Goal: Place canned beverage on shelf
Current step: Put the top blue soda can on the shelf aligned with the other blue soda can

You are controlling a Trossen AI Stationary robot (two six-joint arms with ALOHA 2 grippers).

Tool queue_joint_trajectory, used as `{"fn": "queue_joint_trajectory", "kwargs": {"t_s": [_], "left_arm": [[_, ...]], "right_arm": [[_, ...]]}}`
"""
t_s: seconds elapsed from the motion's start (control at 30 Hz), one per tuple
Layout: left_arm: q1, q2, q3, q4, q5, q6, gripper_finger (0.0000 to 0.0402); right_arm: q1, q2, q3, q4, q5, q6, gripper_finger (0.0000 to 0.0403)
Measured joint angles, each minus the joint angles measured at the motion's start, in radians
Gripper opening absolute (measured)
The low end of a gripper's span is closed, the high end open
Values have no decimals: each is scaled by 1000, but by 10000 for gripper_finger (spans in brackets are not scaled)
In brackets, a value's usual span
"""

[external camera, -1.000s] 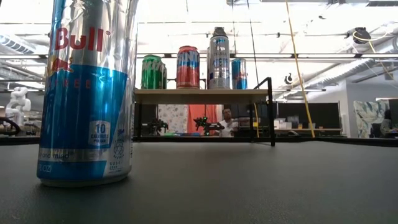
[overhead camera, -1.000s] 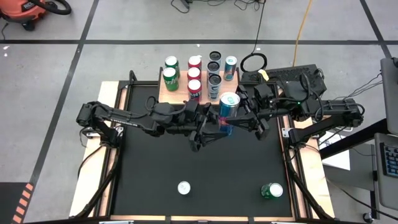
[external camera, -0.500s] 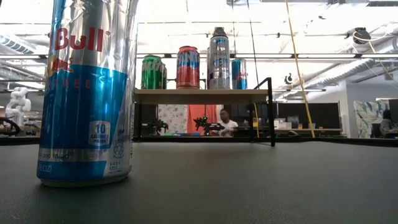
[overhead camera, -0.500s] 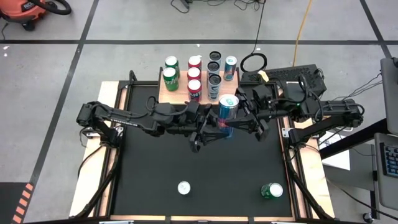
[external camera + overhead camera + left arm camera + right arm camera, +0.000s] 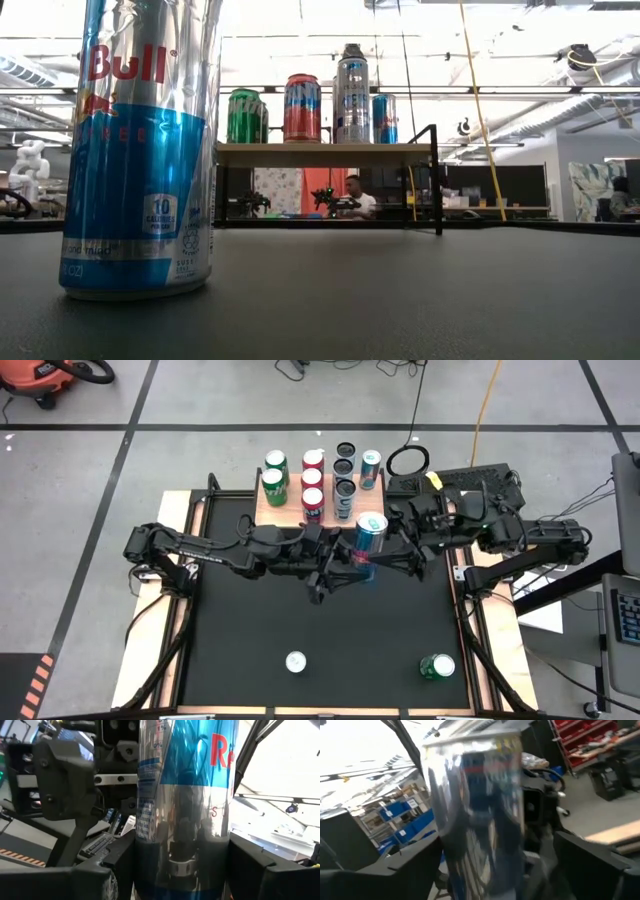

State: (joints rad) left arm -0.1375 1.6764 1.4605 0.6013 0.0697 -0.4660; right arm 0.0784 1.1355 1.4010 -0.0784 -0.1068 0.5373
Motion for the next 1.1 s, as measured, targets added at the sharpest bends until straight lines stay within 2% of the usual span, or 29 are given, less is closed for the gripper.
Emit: {"fn": "queue_joint_trajectory", "kwargs": {"t_s": [0.13,0.33,0.5,0.7,0.9,1.1], "left_arm": [[-1,-1,0,20,-24,2,231],[-2,-3,0,21,-103,12,231],[0,-3,0,-15,-195,80,231],[-1,-4,0,-16,-273,207,231],[0,-4,0,-42,-280,337,231],[5,-3,0,-87,-283,350,231]], "right_arm": [[-1,-52,0,-99,40,0,366],[-2,-109,-1,-164,177,-3,377],[0,-94,91,-234,265,-41,394],[-1,-23,292,-449,266,-117,399],[-1,48,445,-570,263,-192,400],[-1,128,561,-677,209,-237,400]]}}
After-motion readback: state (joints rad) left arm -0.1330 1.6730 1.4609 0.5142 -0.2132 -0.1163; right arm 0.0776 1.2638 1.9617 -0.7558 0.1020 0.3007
